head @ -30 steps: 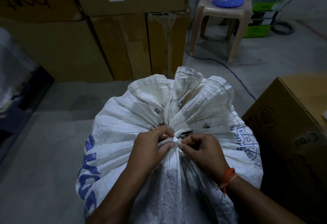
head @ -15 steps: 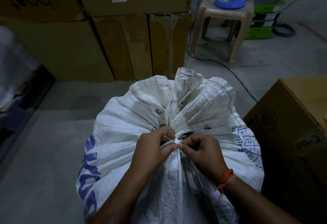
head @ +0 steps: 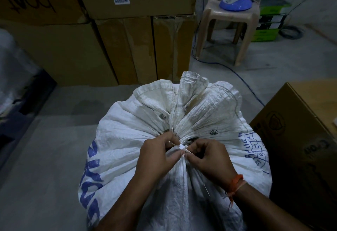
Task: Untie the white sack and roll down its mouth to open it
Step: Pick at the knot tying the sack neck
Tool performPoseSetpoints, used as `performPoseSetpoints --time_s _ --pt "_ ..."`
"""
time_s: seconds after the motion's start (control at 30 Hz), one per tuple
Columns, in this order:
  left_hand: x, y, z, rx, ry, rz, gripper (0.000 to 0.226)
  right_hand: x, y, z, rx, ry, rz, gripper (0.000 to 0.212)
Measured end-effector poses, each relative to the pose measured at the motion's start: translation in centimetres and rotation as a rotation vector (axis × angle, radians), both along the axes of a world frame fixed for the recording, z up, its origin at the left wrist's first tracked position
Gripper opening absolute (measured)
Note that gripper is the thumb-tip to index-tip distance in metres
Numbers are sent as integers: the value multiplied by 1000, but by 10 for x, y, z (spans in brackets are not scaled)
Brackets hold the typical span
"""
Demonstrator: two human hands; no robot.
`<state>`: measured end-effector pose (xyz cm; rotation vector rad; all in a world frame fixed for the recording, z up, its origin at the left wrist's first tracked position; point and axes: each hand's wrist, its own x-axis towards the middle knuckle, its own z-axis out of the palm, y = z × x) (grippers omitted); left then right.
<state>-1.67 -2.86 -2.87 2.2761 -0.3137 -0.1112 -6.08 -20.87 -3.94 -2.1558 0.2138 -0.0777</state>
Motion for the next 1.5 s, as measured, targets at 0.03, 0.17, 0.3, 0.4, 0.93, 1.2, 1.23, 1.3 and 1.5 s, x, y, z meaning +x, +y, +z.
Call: performPoseSetpoints --time_s 0.03,0.17,0.3,0.4,0.93,1.2,1.23,1.3,1.5 --pt "0 0 0 -15 16 8 24 0 -2 2 -25 -3 8 11" --pt "1 1 -1 -48 51 14 23 1 -5 4 -50 -14 26 16" --pt "3 2 -4 -83 85 24 23 1 -2 1 -47 -33 5 17" --pt "3 1 -7 -94 93 21 23 1 -1 -1 -36 -33 -1 17" --pt "1 0 -6 -73 88 26 23 3 5 -5 -38 -38 -3 14" --pt "1 0 -4 -86 97 39 23 3 -5 5 -34 21 72 10" --pt "1 0 -4 -91 102 38 23 3 -6 4 -41 21 74 11" --pt "1 0 -4 -100 109 35 22 4 -8 2 -50 11 73 14" --pt "0 0 -2 -91 120 38 21 5 -6 1 -35 8 60 15"
